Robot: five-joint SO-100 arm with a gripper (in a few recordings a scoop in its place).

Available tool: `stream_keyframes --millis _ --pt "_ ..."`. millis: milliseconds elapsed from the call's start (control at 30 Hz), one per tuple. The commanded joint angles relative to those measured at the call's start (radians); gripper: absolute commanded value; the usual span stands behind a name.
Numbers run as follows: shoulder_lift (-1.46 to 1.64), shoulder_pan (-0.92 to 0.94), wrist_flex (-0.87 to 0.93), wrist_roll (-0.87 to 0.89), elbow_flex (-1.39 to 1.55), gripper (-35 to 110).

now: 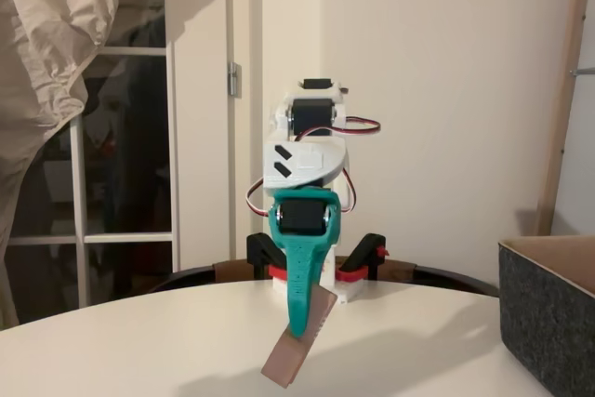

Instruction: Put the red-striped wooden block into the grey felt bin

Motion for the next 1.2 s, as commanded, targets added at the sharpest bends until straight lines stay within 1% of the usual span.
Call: stream_keyframes --millis 0,233,533,1167 --pt "0.081 0.005 0.006 0.018 0.000 5" --pt "0.158 -0.028 0.006 -0.018 -0.006 6" --pt "0.222 -0.143 0.005 -0.097 -0.074 6" --pt "0.235 -0.388 0.003 -0.189 -0.377 6"
